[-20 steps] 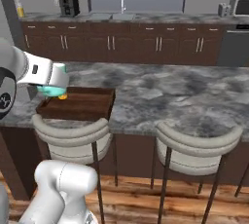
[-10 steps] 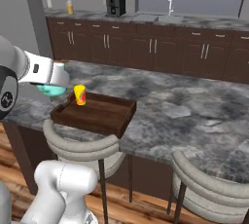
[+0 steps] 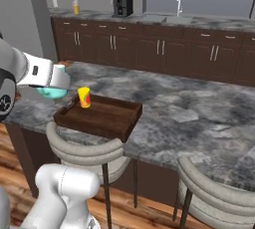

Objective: There is a tray on the dining counter. Grab the cup, mug, and pitcher and place them on the tray. The pitcher may be placed next to the tray if it cannot fit the tray.

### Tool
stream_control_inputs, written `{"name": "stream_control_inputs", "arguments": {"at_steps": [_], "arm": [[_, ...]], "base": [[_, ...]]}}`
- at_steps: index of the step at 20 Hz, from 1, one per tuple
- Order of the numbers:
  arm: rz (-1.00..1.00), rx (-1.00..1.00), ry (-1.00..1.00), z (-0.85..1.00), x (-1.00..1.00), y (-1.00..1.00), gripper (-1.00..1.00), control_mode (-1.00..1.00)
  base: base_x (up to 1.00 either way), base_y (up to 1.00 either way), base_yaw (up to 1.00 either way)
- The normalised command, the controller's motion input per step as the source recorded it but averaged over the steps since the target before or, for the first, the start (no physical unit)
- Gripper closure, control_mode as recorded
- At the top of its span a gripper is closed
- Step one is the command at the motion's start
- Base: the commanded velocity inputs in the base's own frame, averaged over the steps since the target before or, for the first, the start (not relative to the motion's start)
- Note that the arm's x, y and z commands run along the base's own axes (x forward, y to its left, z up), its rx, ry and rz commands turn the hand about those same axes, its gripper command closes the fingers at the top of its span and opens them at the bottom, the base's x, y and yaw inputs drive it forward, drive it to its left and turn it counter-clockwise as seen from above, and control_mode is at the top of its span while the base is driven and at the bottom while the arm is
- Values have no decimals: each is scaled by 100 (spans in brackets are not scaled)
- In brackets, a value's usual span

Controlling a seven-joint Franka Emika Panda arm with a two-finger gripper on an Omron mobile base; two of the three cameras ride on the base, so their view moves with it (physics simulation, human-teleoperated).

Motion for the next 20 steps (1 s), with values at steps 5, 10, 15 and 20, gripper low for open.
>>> {"name": "stream_control_inputs", "arguments": {"at_steps": [5,10,15,20], "arm": [[0,0,0,0,0,0,100,100],[4,0,0,-3,9,0,100,-100],[39,0,0,-33,41,0,100,-100],[55,0,0,-44,36,0,100,-100]], "base": [[43,-13,1],[41,-3,9],[0,0,0],[0,0,0]]}}
